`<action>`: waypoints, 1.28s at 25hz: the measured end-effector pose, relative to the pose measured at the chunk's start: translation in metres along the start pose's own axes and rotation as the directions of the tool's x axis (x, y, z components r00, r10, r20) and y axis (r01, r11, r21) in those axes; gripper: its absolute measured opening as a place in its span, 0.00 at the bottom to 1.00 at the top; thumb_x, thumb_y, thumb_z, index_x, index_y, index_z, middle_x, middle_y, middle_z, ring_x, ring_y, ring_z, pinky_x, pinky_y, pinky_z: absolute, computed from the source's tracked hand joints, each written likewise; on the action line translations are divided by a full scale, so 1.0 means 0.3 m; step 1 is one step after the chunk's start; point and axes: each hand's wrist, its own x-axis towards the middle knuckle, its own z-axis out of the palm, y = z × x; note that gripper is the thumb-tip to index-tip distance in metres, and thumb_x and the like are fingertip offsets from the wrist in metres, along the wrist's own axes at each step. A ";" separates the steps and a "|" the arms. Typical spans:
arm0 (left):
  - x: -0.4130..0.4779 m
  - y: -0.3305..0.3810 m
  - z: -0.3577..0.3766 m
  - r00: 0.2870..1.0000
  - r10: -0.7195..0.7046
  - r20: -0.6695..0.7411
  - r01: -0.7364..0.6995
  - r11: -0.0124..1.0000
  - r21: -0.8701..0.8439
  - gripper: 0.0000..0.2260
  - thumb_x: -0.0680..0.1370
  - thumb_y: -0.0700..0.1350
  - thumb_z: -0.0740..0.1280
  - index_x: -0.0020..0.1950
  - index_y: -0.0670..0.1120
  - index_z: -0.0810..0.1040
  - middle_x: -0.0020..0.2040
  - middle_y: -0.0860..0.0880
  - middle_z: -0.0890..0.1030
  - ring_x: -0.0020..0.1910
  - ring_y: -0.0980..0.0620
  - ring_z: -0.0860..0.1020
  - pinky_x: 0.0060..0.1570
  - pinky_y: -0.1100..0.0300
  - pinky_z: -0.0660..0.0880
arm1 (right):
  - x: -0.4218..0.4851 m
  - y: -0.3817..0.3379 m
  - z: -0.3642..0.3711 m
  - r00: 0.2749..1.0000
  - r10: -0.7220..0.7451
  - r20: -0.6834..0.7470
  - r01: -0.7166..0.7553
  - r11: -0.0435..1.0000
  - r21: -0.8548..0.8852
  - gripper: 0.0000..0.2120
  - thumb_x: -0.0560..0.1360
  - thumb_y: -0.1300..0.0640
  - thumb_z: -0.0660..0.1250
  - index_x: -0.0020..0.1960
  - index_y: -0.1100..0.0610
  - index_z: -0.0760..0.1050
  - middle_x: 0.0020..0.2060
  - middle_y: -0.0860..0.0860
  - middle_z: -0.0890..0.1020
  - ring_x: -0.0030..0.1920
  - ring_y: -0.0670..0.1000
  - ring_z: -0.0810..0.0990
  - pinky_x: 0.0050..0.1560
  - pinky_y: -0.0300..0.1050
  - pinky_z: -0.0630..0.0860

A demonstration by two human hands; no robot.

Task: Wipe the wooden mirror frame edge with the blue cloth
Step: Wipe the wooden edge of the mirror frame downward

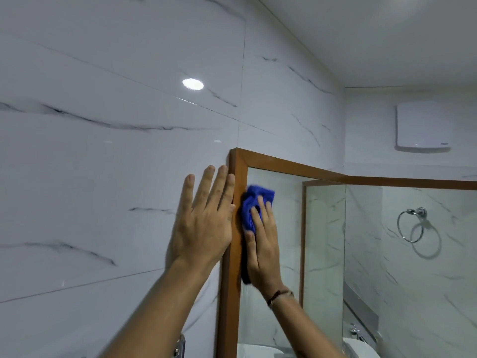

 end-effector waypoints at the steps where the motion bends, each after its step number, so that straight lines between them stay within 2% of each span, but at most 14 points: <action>1: 0.000 -0.002 -0.008 1.000 0.003 0.014 -0.003 1.000 0.005 0.30 0.91 0.54 0.34 0.90 0.41 0.30 0.89 0.36 0.32 0.88 0.34 0.32 0.87 0.32 0.42 | -0.099 -0.001 0.006 1.000 0.007 0.026 -0.006 1.000 -0.018 0.27 0.91 0.41 0.48 0.89 0.38 0.51 0.90 0.37 0.49 0.91 0.49 0.49 0.91 0.49 0.47; 3: 0.000 -0.001 -0.014 1.000 -0.002 0.021 0.002 1.000 0.004 0.30 0.91 0.54 0.32 0.89 0.41 0.30 0.89 0.36 0.31 0.88 0.35 0.32 0.87 0.32 0.41 | -0.223 -0.009 0.008 0.998 0.034 0.054 -0.032 0.998 -0.045 0.27 0.91 0.38 0.46 0.89 0.35 0.46 0.90 0.37 0.47 0.91 0.47 0.48 0.90 0.49 0.47; 5: 0.000 -0.001 -0.007 1.000 -0.004 0.003 0.004 1.000 0.010 0.31 0.91 0.55 0.34 0.90 0.41 0.31 0.89 0.37 0.33 0.88 0.35 0.32 0.87 0.32 0.41 | -0.149 -0.025 0.006 0.999 0.036 0.032 -0.035 0.999 -0.035 0.27 0.91 0.39 0.47 0.88 0.37 0.49 0.90 0.37 0.47 0.91 0.47 0.47 0.91 0.47 0.46; 8: 0.005 0.007 -0.001 1.000 -0.011 -0.021 0.011 1.000 -0.025 0.31 0.92 0.55 0.38 0.91 0.41 0.35 0.90 0.38 0.36 0.89 0.36 0.35 0.87 0.32 0.42 | 0.109 -0.039 -0.010 0.998 0.049 -0.033 -0.050 0.998 -0.037 0.28 0.89 0.48 0.54 0.87 0.54 0.59 0.89 0.48 0.55 0.91 0.54 0.52 0.91 0.51 0.50; 10: 0.004 0.006 0.016 0.999 -0.009 -0.040 0.008 1.000 -0.017 0.30 0.93 0.54 0.39 0.92 0.41 0.37 0.91 0.38 0.38 0.90 0.37 0.36 0.87 0.32 0.43 | 0.200 -0.042 -0.007 0.997 0.039 -0.063 -0.042 0.998 -0.049 0.28 0.89 0.51 0.55 0.87 0.58 0.63 0.89 0.53 0.59 0.91 0.56 0.53 0.90 0.46 0.50; 13: 0.005 0.002 0.029 0.999 -0.004 -0.049 0.004 1.000 0.000 0.31 0.93 0.55 0.39 0.92 0.41 0.37 0.91 0.38 0.38 0.90 0.37 0.37 0.87 0.32 0.45 | 0.086 -0.033 0.020 0.997 0.055 -0.061 -0.056 0.998 -0.009 0.28 0.89 0.52 0.55 0.88 0.55 0.58 0.90 0.50 0.57 0.91 0.53 0.52 0.91 0.45 0.48; 15: -0.001 0.004 0.026 0.999 -0.009 -0.051 0.010 1.000 0.013 0.31 0.93 0.55 0.38 0.91 0.41 0.35 0.91 0.38 0.37 0.90 0.36 0.37 0.87 0.33 0.45 | -0.118 -0.027 0.036 0.995 0.102 -0.018 -0.102 0.995 0.012 0.30 0.89 0.51 0.54 0.89 0.47 0.53 0.90 0.45 0.53 0.91 0.51 0.51 0.91 0.48 0.47; 17: 0.002 0.005 0.020 0.999 -0.019 -0.051 0.020 1.000 0.012 0.31 0.92 0.56 0.38 0.91 0.41 0.34 0.91 0.38 0.36 0.90 0.37 0.36 0.88 0.33 0.45 | -0.308 -0.034 0.039 0.991 0.130 0.035 -0.130 0.991 -0.006 0.29 0.90 0.46 0.52 0.89 0.39 0.48 0.90 0.40 0.50 0.91 0.49 0.49 0.90 0.51 0.48; 19: 0.000 0.008 0.018 0.999 -0.020 -0.051 0.021 1.000 0.013 0.31 0.93 0.56 0.38 0.91 0.41 0.34 0.91 0.38 0.35 0.90 0.37 0.36 0.88 0.33 0.45 | -0.329 -0.040 0.027 0.991 0.126 0.053 -0.126 0.992 -0.008 0.28 0.91 0.41 0.48 0.89 0.36 0.45 0.90 0.38 0.48 0.91 0.49 0.48 0.90 0.51 0.47; 20: 0.002 0.008 0.021 0.998 -0.016 -0.057 0.017 1.000 0.016 0.31 0.93 0.56 0.38 0.91 0.40 0.34 0.91 0.38 0.35 0.90 0.37 0.36 0.88 0.33 0.44 | -0.263 -0.037 0.023 0.993 0.114 0.042 -0.114 0.993 0.001 0.29 0.91 0.43 0.49 0.89 0.36 0.45 0.90 0.39 0.48 0.91 0.50 0.48 0.91 0.50 0.47; 23: 0.002 0.007 0.039 0.995 -0.006 -0.104 0.006 1.000 0.001 0.31 0.92 0.55 0.39 0.91 0.39 0.35 0.91 0.37 0.37 0.91 0.38 0.39 0.88 0.33 0.45 | 0.055 -0.044 -0.002 0.997 0.081 -0.015 -0.081 0.997 -0.002 0.30 0.89 0.54 0.56 0.89 0.51 0.53 0.89 0.48 0.53 0.91 0.58 0.52 0.91 0.52 0.48; 26: 0.006 0.009 0.041 0.995 0.001 -0.103 -0.002 1.000 -0.007 0.31 0.93 0.54 0.40 0.92 0.41 0.36 0.91 0.39 0.39 0.91 0.39 0.40 0.88 0.33 0.45 | 0.200 -0.050 -0.007 0.998 0.054 -0.027 -0.055 0.998 -0.035 0.29 0.88 0.56 0.58 0.88 0.58 0.59 0.89 0.50 0.55 0.91 0.58 0.52 0.90 0.46 0.47; 29: -0.001 0.010 0.039 0.998 0.007 -0.068 -0.008 1.000 -0.012 0.30 0.93 0.55 0.40 0.92 0.43 0.36 0.91 0.39 0.38 0.91 0.38 0.39 0.88 0.32 0.43 | -0.048 -0.028 0.025 0.995 0.097 -0.006 -0.096 0.995 0.017 0.29 0.88 0.57 0.58 0.89 0.56 0.58 0.90 0.50 0.55 0.91 0.55 0.52 0.91 0.53 0.49; 32: 0.003 0.007 0.031 0.999 0.001 -0.049 -0.001 1.000 -0.002 0.30 0.92 0.55 0.39 0.92 0.44 0.35 0.91 0.40 0.37 0.90 0.38 0.38 0.87 0.33 0.41 | -0.421 -0.012 0.029 0.994 0.099 0.052 -0.097 0.994 -0.051 0.34 0.87 0.53 0.57 0.90 0.43 0.49 0.91 0.43 0.52 0.91 0.51 0.51 0.87 0.59 0.55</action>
